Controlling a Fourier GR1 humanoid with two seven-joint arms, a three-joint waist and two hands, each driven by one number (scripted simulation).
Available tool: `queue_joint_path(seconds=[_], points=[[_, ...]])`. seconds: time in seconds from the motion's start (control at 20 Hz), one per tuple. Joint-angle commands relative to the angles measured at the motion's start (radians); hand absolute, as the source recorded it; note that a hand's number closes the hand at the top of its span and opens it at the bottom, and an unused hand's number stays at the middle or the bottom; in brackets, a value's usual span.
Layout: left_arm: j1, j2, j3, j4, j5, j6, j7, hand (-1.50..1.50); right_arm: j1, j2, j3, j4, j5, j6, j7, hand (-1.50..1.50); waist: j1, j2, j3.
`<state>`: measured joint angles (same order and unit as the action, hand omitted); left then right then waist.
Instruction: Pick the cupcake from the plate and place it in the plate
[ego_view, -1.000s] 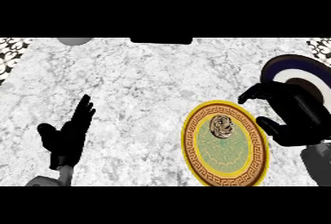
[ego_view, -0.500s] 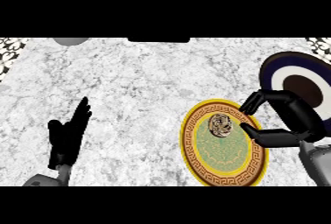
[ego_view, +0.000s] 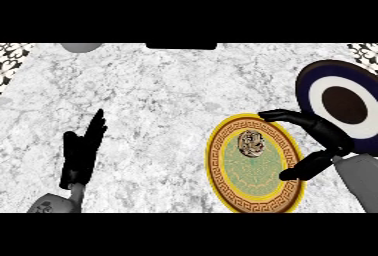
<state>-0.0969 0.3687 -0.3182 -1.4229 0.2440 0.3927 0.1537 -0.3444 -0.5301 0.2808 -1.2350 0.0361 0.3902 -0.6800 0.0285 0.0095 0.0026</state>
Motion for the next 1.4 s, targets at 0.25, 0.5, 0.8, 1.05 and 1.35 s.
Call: queue_joint_path(seconds=[0.25, 0.5, 0.8, 1.05, 1.35], points=[[0.009, 0.002, 0.035, 0.029, -0.008, -0.020, -0.004, 0.00, -0.154, -0.069, 0.091, 0.014, 0.311, -0.070, 0.050, -1.50, -0.020, -0.008, -0.003], [-0.016, -0.034, 0.015, -0.001, -0.041, 0.023, 0.031, 0.00, -0.212, -0.115, 0.181, -0.028, 0.402, 0.069, 0.185, -1.50, -0.029, -0.012, -0.004], [0.006, 0.015, 0.060, -0.053, -0.030, -0.037, 0.091, 0.00, -0.263, -0.002, 0.229, 0.081, 0.517, 0.113, 0.238, -1.50, -0.017, -0.009, -0.002], [0.011, -0.034, 0.081, -0.042, -0.085, -0.030, 0.085, 0.00, -0.231, 0.030, 0.179, 0.100, 0.598, 0.130, 0.214, -1.50, -0.023, -0.010, -0.002], [0.118, -0.019, 0.097, -0.154, -0.094, -0.081, 0.096, 0.00, -0.285, 0.109, 0.138, 0.144, 0.659, 0.182, 0.236, -1.50, -0.017, -0.010, -0.002]])
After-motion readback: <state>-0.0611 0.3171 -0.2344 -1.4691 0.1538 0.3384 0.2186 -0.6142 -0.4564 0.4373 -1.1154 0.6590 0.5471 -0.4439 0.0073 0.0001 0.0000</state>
